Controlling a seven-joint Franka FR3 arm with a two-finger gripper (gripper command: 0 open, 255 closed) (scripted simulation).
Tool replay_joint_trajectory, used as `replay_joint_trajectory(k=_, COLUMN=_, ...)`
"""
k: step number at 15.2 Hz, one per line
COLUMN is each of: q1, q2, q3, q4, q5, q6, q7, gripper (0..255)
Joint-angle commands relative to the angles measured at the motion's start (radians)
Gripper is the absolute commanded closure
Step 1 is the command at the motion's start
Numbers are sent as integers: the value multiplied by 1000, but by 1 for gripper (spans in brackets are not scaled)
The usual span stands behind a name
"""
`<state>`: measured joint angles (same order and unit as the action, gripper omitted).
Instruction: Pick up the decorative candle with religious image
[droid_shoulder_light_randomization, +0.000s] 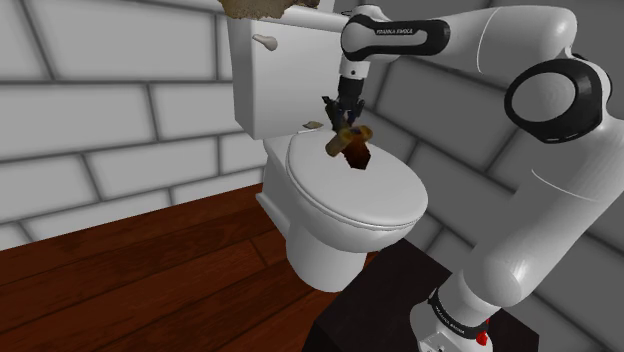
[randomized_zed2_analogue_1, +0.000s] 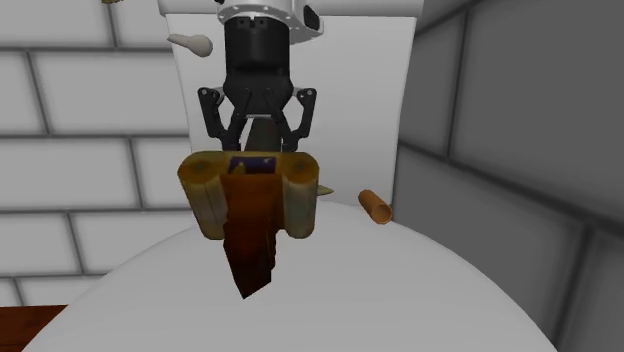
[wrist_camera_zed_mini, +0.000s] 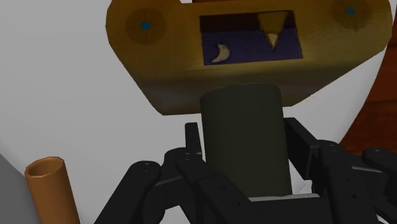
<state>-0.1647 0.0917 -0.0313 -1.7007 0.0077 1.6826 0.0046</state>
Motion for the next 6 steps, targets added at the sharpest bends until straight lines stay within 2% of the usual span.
replay_joint_trajectory(k=1, q1=-1, q2=1, q3=-1, q4=30, q5=0, q6=-28, q7=-1, gripper=255)
replay_joint_trajectory(k=6, q1=-1, q2=3, q3=-1, q4=75, q5=0, q6=-71, q7=-1, gripper=255)
